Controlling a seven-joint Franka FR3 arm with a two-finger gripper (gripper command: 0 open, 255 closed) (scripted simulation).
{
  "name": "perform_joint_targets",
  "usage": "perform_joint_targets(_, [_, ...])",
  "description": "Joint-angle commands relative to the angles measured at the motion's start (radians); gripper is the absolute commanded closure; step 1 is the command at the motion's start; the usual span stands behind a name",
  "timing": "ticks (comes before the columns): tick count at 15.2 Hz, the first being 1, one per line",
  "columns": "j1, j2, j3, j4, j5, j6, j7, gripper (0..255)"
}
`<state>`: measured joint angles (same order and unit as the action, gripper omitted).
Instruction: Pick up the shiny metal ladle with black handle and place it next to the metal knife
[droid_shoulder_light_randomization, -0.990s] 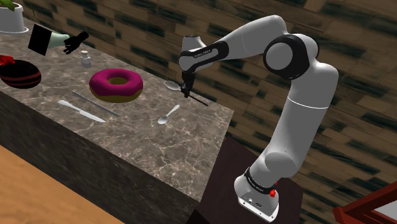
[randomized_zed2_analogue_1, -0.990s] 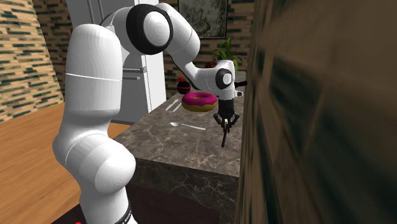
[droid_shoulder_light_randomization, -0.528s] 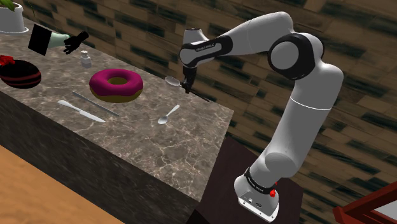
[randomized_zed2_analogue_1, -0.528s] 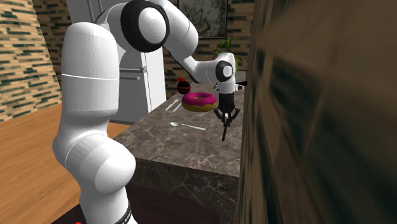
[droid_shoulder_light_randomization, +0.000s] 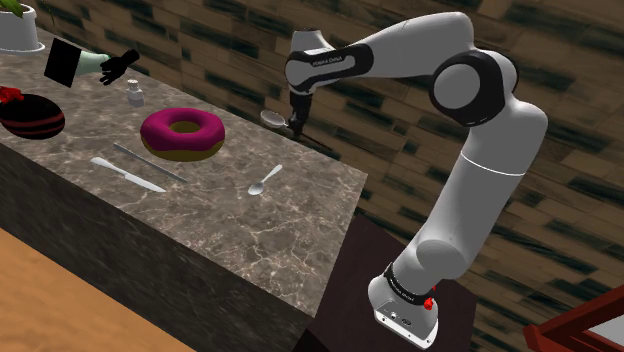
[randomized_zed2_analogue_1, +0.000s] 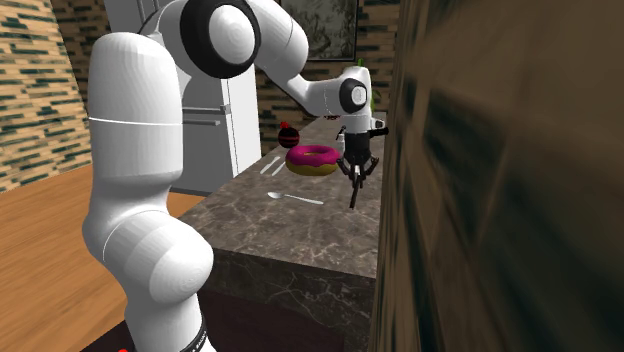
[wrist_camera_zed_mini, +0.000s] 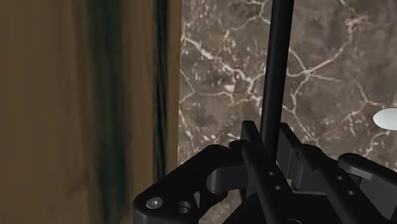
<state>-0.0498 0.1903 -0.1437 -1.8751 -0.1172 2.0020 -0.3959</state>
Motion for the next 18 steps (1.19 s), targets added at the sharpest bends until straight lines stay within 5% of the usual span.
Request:
perform_joint_targets(1, [0.001, -0.011, 0.000, 0.013, 0.000, -0.024, -0.002, 255])
perform_joint_targets(6, [0.002, -0.029, 0.000, 0.056, 0.000, -0.085, -0.008, 255])
perform_joint_targets(18, [0.156, 0.010, 0.113, 0.122, 0.006, -0.142, 0.252, 255])
